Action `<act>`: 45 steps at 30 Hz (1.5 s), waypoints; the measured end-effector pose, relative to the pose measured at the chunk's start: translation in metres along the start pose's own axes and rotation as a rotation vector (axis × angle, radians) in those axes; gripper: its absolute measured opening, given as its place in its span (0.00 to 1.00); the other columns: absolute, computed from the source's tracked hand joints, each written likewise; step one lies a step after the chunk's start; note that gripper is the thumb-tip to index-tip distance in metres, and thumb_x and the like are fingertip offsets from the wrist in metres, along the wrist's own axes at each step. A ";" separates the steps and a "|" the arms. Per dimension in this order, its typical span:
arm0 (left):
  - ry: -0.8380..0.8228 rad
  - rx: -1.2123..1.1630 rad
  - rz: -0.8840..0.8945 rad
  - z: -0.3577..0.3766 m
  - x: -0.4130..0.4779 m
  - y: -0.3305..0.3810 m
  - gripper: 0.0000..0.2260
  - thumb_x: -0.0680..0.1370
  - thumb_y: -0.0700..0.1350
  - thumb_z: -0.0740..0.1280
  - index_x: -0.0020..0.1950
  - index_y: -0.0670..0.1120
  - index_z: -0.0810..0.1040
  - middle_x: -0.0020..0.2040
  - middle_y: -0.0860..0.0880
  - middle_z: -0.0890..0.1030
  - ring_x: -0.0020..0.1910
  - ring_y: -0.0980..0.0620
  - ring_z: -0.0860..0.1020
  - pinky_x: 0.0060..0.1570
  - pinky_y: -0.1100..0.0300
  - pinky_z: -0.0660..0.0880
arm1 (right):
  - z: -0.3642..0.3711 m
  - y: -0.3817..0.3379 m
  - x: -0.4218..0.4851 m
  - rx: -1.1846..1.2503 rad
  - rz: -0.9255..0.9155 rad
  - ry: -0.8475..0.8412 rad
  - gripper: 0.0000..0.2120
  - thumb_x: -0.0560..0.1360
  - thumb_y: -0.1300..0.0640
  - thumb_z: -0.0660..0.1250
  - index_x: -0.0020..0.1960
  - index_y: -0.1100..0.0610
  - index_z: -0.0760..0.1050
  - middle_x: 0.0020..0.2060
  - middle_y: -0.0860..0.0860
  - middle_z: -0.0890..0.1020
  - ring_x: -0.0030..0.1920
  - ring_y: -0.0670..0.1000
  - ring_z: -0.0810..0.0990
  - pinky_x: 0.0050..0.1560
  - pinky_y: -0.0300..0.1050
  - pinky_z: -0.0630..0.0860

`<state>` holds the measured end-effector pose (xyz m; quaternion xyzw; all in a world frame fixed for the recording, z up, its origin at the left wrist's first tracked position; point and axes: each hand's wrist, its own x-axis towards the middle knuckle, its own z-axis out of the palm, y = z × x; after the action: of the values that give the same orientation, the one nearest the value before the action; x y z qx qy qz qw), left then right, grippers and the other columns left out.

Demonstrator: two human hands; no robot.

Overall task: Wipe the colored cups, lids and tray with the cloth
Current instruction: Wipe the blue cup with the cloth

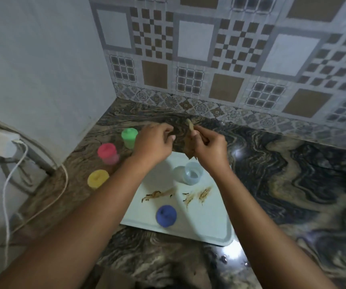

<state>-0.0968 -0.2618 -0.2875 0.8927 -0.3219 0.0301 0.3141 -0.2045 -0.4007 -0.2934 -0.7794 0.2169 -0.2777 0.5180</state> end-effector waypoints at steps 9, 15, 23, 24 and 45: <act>-0.282 0.209 0.068 0.070 -0.064 0.022 0.17 0.77 0.50 0.69 0.66 0.55 0.76 0.68 0.54 0.74 0.67 0.47 0.67 0.60 0.49 0.67 | -0.053 0.053 -0.060 -0.155 0.112 0.063 0.16 0.81 0.57 0.67 0.67 0.59 0.79 0.44 0.50 0.87 0.37 0.31 0.79 0.43 0.31 0.78; -0.311 0.306 0.036 0.100 -0.078 0.014 0.14 0.79 0.51 0.65 0.65 0.55 0.77 0.72 0.52 0.69 0.69 0.47 0.65 0.62 0.49 0.66 | -0.055 0.078 -0.079 -0.199 0.152 0.022 0.15 0.80 0.58 0.68 0.65 0.60 0.80 0.47 0.53 0.88 0.44 0.43 0.83 0.43 0.27 0.76; -0.224 0.217 0.009 0.110 -0.073 0.006 0.06 0.77 0.47 0.67 0.52 0.53 0.83 0.67 0.52 0.72 0.65 0.46 0.69 0.57 0.51 0.67 | -0.052 0.092 -0.082 -0.158 0.212 -0.051 0.12 0.80 0.57 0.67 0.62 0.53 0.83 0.38 0.41 0.85 0.38 0.36 0.82 0.41 0.39 0.79; -0.223 0.200 0.003 0.109 -0.072 0.005 0.06 0.77 0.47 0.67 0.51 0.53 0.82 0.67 0.52 0.73 0.65 0.47 0.70 0.57 0.51 0.68 | -0.051 0.093 -0.082 -0.148 0.215 -0.053 0.12 0.80 0.58 0.67 0.61 0.53 0.83 0.36 0.39 0.84 0.38 0.36 0.82 0.41 0.40 0.79; -0.080 -0.561 -0.118 -0.062 -0.067 0.061 0.03 0.72 0.43 0.76 0.45 0.48 0.86 0.41 0.53 0.86 0.41 0.61 0.83 0.44 0.69 0.77 | -0.029 -0.004 -0.110 0.312 0.026 -0.204 0.36 0.74 0.57 0.76 0.78 0.54 0.65 0.53 0.36 0.84 0.50 0.46 0.84 0.54 0.48 0.82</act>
<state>-0.1768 -0.2249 -0.2220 0.7885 -0.2771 -0.1139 0.5371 -0.3059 -0.3507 -0.3031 -0.7108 0.1276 -0.2206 0.6556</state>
